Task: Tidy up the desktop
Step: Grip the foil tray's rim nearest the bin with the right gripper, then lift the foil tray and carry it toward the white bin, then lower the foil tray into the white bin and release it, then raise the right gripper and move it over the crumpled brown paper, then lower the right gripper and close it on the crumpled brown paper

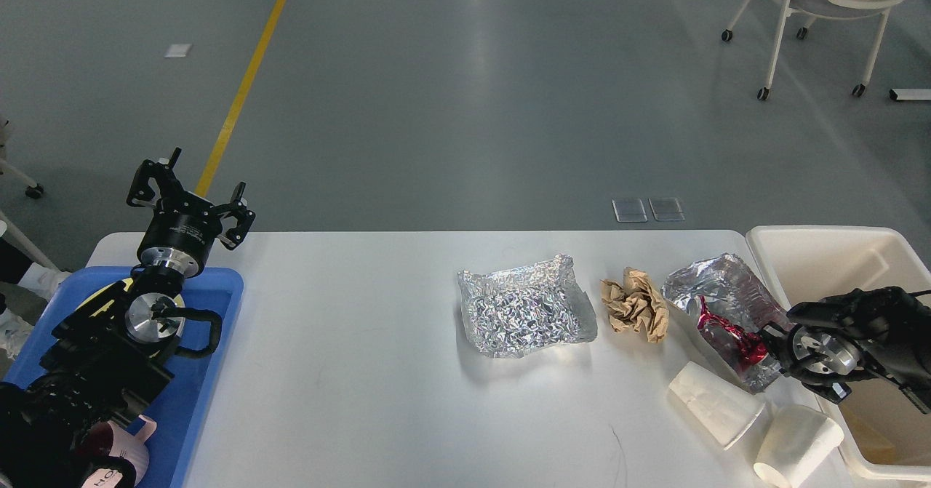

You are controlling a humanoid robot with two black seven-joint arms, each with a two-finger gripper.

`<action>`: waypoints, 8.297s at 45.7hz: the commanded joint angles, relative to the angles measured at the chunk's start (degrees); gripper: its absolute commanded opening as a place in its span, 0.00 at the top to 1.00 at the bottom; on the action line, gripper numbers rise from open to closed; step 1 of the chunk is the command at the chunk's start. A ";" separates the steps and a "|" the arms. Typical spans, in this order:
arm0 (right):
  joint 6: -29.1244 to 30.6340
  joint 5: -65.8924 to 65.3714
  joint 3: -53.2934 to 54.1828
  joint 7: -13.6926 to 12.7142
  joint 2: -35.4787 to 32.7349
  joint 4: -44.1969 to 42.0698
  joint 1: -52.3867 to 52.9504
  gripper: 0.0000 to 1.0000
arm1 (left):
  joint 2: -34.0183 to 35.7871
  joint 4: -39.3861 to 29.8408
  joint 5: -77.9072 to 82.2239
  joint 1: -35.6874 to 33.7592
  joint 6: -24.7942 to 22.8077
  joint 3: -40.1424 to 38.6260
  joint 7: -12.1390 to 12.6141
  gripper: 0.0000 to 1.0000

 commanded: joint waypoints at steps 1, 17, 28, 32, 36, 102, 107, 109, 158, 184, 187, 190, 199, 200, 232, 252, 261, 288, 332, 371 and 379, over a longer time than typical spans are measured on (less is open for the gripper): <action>0.00 -0.02 -0.02 -0.02 -0.16 0.10 0.57 1.00 | 0.00 0.00 -0.02 -0.02 0.00 -0.02 -0.01 0.00; 7.11 -2.56 -0.81 0.06 -4.47 1.68 10.58 1.00 | 0.00 0.00 -0.02 -0.02 0.00 -0.02 -0.01 0.00; 18.53 -11.70 -0.72 0.15 -7.63 4.84 26.48 1.00 | 0.00 0.00 -0.02 -0.02 0.00 -0.02 -0.10 0.00; 23.54 -13.81 -0.64 0.33 -8.25 9.84 33.60 1.00 | 0.00 0.00 -0.02 -0.02 0.00 -0.02 -0.01 0.01; 26.27 -15.57 -0.64 0.33 -8.42 17.39 41.86 1.00 | 0.00 0.00 -0.02 0.06 0.00 -0.02 -0.01 0.01; 13.89 -20.58 8.49 -0.11 -19.76 0.21 13.25 1.00 | 0.00 0.00 -0.02 -0.02 0.00 -0.02 -0.10 0.00; 10.99 -20.23 11.05 -0.29 -18.36 -11.04 3.76 1.00 | 0.00 0.00 0.07 -0.02 0.00 -0.02 -0.01 0.01; 9.58 -19.44 12.01 -0.38 -16.70 -16.05 -0.55 1.00 | 0.00 0.00 -0.02 -0.02 0.00 -0.02 -0.01 0.01; 6.93 -9.86 17.47 -0.11 -1.92 -38.40 -11.57 0.00 | 0.00 0.00 0.07 -0.02 0.00 0.07 -0.01 0.00; 34.35 -9.95 11.76 1.03 14.95 -37.43 17.26 0.00 | 0.00 0.00 -0.02 -0.02 0.00 0.07 -0.01 0.00; 35.33 -10.12 11.67 0.94 16.53 -34.89 19.99 0.00 | 0.00 0.00 0.07 -0.02 0.00 0.07 -0.01 0.01; 35.33 -11.00 11.49 0.94 16.89 -29.80 23.59 0.00 | 0.00 0.00 -0.02 -0.02 0.00 0.07 -0.01 0.00; 34.98 -12.14 8.42 0.94 15.48 -6.08 38.26 0.00 | 0.00 0.00 -0.02 -0.02 0.00 0.07 -0.01 0.00; 34.98 -12.06 8.24 0.94 15.40 -3.62 40.02 0.00 | 0.00 0.00 -0.02 -0.02 0.00 0.07 -0.01 0.00; 31.81 -7.49 3.41 -1.61 11.44 45.71 68.60 0.00 | 0.00 0.00 -0.02 -0.02 0.00 0.07 -0.01 0.00; 12.22 -4.33 1.30 -1.34 11.26 38.95 45.32 0.00 | 0.00 0.00 -0.02 -0.02 0.00 0.07 -0.01 0.01; 6.59 -3.09 1.91 -1.17 11.26 34.74 37.85 0.00 | 0.00 0.00 -0.02 -0.02 0.00 -0.02 -0.01 0.01; -10.63 -3.09 5.69 -0.90 13.37 20.67 18.51 0.00 | 0.00 0.00 -0.02 -0.02 0.00 0.07 -0.01 0.01; -14.94 -3.62 7.19 -0.90 14.87 21.90 16.31 0.00 | 0.00 0.00 -0.02 -0.02 0.00 0.07 -0.01 0.00; -13.89 -6.96 7.10 -0.90 7.75 21.90 14.55 0.00 | 0.00 0.00 -0.02 -0.02 0.00 0.07 -0.01 0.01; -13.80 -6.34 7.97 -0.90 10.29 13.38 11.83 0.00 | 0.00 0.00 0.07 -0.02 0.00 0.07 -0.01 0.00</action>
